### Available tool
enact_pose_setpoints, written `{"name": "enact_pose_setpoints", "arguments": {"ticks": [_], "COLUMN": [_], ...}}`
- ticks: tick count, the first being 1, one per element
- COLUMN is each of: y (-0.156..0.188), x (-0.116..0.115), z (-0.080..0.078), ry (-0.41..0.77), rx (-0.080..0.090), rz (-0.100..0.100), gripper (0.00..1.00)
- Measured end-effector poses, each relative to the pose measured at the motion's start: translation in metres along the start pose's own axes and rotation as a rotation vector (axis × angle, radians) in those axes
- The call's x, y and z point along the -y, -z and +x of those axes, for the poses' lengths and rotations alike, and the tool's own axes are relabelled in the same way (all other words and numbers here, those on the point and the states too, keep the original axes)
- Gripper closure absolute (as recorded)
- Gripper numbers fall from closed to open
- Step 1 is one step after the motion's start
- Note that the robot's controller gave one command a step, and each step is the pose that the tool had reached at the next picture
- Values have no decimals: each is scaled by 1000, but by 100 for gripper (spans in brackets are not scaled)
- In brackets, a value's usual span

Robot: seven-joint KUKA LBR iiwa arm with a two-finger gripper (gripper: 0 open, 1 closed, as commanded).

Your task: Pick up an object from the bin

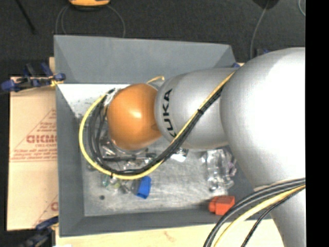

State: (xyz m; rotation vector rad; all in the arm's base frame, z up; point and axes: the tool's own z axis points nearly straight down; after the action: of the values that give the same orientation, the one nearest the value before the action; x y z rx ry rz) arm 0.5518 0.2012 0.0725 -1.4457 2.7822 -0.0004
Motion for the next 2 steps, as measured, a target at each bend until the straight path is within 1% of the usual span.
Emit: {"name": "enact_pose_setpoints", "arguments": {"ticks": [1,2], "y": [1,2], "x": [-11,-10], "z": [23,22], "ry": [210,206], "rx": [5,7], "rz": [4,3], "gripper": [0,100]}}
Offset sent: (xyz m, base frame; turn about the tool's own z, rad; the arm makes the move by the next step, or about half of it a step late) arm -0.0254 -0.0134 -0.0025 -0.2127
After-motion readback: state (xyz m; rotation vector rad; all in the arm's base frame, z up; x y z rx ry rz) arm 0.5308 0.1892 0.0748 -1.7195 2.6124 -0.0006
